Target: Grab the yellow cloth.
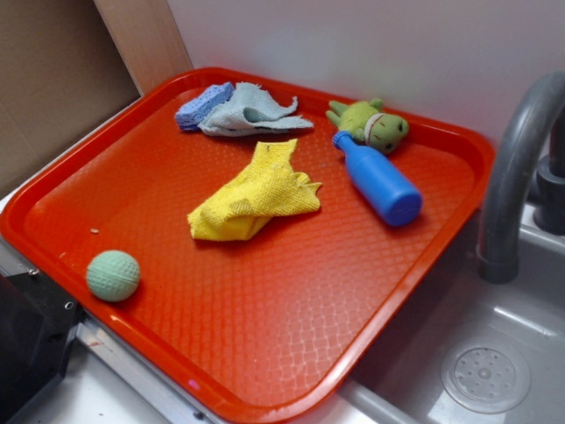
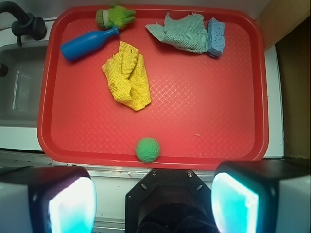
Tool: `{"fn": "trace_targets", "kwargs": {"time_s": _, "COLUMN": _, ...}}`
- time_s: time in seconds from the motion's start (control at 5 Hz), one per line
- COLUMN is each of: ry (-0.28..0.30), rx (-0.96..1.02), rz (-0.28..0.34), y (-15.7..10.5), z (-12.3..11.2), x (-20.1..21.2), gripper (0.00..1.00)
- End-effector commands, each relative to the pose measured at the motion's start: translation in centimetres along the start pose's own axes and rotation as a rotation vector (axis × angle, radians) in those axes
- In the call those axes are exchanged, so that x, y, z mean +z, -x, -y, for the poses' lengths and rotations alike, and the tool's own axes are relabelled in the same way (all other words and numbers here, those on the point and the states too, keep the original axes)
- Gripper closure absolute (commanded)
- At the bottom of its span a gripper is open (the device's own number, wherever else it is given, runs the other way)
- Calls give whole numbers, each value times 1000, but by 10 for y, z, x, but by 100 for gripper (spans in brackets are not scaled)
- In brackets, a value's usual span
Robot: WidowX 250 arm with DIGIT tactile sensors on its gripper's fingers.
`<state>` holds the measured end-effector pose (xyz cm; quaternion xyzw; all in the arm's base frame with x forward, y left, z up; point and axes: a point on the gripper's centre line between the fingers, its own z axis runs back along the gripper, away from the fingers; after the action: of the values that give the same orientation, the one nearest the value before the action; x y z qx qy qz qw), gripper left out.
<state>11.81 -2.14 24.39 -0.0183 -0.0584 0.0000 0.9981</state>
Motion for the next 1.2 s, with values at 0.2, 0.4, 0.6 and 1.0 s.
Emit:
{"fn": "trace_targets", "kwargs": {"time_s": 0.2, "ry": -159, "rx": -124, "rz": -81, "y": -44, "z": 34, "x": -57, "gripper": 0}}
{"fn": "trace_targets", "kwargs": {"time_s": 0.4, "ry": -81, "rx": -274, "rz": 49, "y": -83, "z": 61, "x": -97, "gripper": 0}}
{"fn": "trace_targets", "kwargs": {"time_s": 0.6, "ry": -22, "rx": -348, "rz": 97, "y": -84, "z": 75, "x": -142, "gripper": 0}}
{"fn": "trace_targets", "kwargs": {"time_s": 1.0, "ry": -33, "rx": -357, "rz": 22, "y": -91, "z": 47, "x": -200, "gripper": 0}}
